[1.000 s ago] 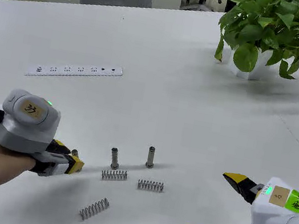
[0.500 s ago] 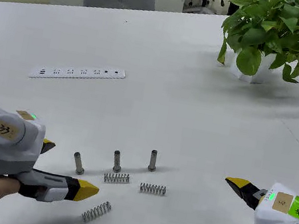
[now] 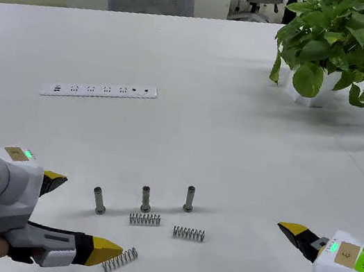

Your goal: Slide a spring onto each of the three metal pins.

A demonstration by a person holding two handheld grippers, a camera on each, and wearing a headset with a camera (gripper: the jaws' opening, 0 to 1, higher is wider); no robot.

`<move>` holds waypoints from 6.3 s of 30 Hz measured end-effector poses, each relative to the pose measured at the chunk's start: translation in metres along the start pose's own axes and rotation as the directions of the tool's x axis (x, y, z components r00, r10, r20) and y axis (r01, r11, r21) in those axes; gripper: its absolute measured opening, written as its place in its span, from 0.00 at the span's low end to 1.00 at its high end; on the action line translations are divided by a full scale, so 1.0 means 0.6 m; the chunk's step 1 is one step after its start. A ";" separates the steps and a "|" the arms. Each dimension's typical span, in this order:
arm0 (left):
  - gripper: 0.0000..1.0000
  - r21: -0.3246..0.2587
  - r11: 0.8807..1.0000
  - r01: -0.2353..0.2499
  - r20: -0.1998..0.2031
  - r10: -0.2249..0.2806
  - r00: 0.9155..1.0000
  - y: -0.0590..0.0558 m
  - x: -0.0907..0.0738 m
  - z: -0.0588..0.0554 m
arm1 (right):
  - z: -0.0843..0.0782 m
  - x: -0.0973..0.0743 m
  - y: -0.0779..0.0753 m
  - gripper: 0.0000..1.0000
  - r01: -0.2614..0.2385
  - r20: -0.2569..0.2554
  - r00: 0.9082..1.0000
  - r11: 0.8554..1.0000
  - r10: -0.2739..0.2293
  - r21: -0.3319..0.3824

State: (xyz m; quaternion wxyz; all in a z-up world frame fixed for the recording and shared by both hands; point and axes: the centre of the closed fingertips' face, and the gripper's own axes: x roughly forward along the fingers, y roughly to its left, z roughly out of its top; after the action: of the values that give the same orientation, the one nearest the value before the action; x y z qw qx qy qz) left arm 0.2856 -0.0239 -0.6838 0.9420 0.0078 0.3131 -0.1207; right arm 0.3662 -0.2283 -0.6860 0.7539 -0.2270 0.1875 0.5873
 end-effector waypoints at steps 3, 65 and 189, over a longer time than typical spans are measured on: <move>1.00 0.003 1.000 -0.001 -0.009 0.001 1.000 -0.001 -0.003 -0.008 | 0.000 0.000 -0.001 0.91 0.003 0.001 1.000 1.000 -0.003 0.000; 0.38 -0.022 0.999 0.041 -0.186 -0.044 0.982 -0.082 0.051 -0.101 | -0.001 0.001 0.006 0.97 -0.013 -0.009 1.000 1.000 0.013 -0.013; 0.10 0.409 0.859 0.307 0.020 -0.345 0.938 -0.190 0.001 -0.006 | 0.095 0.063 0.171 0.16 -0.624 -0.028 0.779 0.779 0.626 0.056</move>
State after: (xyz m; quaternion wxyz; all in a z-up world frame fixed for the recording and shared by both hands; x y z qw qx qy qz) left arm 0.2578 -0.1341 -0.6803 0.8996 0.1411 0.2349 -0.3400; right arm 0.2767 -0.1447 -0.6719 0.5168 -0.1488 0.2821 0.7945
